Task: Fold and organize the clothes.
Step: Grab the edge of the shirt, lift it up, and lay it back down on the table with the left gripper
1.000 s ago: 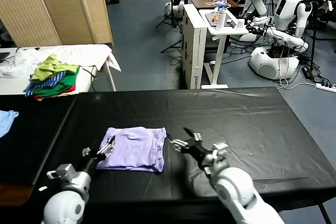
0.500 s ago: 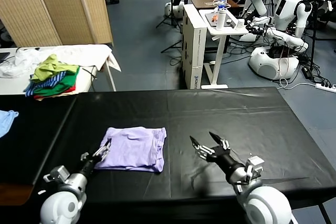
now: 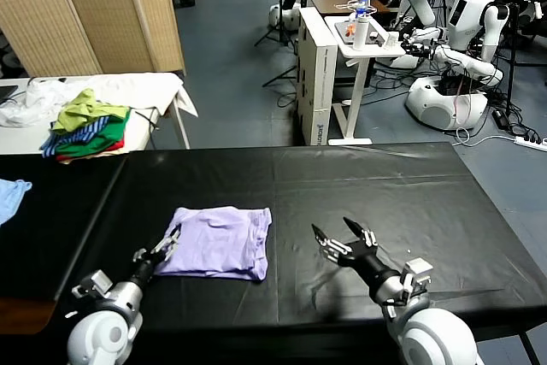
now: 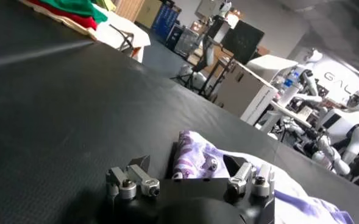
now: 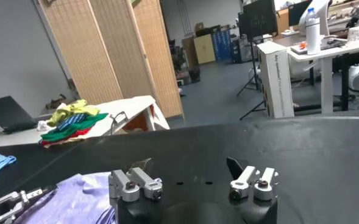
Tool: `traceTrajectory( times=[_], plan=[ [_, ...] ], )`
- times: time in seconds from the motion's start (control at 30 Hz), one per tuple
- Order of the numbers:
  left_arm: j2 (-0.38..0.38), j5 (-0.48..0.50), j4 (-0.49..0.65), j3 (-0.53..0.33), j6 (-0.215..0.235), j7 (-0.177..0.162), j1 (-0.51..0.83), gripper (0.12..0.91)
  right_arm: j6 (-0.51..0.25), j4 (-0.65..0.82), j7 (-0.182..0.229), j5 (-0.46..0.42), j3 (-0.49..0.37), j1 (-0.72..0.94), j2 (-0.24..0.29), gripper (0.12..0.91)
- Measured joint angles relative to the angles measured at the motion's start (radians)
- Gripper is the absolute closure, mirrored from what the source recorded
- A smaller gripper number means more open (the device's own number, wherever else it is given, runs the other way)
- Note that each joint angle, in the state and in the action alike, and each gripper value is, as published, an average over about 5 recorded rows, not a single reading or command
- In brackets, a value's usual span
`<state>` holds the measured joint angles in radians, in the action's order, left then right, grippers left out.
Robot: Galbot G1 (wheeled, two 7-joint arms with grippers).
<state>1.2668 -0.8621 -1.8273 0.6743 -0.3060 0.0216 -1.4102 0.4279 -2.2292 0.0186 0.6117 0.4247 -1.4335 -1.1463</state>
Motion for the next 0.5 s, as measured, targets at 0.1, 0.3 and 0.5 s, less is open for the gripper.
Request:
traceTrajectory(
  times=[0.1, 0.3, 0.5],
  plan=[
    [-0.001, 0.003, 0.002, 0.000, -0.001, 0.001, 0.000, 0.233, 0.000, 0.000, 0.000, -0.003, 0.000, -0.001, -0.003, 0.118],
    [-0.003, 0.002, 0.002, -0.001, -0.006, -0.001, -0.002, 0.558, -0.001, -0.001, 0.000, -0.013, -0.007, -0.002, -0.012, 0.118],
    [-0.002, 0.004, -0.007, -0.002, -0.008, -0.003, -0.005, 0.849, -0.003, 0.005, 0.000, -0.020, -0.010, -0.001, -0.016, 0.118]
  ],
)
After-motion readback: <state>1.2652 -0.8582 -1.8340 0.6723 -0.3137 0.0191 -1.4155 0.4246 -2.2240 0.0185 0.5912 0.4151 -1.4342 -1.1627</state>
